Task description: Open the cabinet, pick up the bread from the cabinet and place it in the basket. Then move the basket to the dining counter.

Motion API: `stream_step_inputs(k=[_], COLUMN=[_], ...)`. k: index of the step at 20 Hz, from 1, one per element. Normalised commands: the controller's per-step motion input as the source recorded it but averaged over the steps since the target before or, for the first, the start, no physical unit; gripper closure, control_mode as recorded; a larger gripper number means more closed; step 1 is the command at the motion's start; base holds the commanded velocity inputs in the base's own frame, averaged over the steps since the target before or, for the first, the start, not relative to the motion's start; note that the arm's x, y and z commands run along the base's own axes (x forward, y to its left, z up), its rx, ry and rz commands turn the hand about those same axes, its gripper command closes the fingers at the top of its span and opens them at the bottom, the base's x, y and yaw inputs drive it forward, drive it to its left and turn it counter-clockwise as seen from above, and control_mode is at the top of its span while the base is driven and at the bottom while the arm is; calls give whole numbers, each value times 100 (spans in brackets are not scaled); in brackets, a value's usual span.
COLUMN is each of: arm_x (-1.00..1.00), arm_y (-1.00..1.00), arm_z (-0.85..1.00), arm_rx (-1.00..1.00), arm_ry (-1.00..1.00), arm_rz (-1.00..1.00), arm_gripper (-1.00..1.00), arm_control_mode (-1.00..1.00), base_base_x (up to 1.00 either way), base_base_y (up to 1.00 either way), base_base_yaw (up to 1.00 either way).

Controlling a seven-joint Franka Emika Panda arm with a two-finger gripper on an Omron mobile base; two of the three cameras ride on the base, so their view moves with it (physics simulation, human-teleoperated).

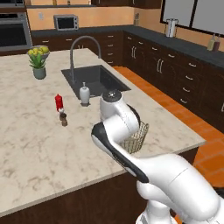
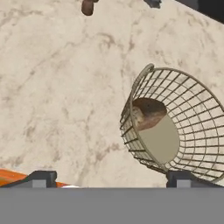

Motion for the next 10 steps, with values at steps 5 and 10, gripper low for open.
stream_step_inputs(k=[5,10], arm_x=[44,-23], arm_y=[58,45], arm_z=[0,-4], arm_rx=[-32,-36], arm_ry=[29,-12], arm_rz=[-22,-27], arm_gripper=[-100,-100], arm_control_mode=[-100,-100], base_base_x=[0,0], base_base_y=[0,0], base_base_yaw=[0,0])
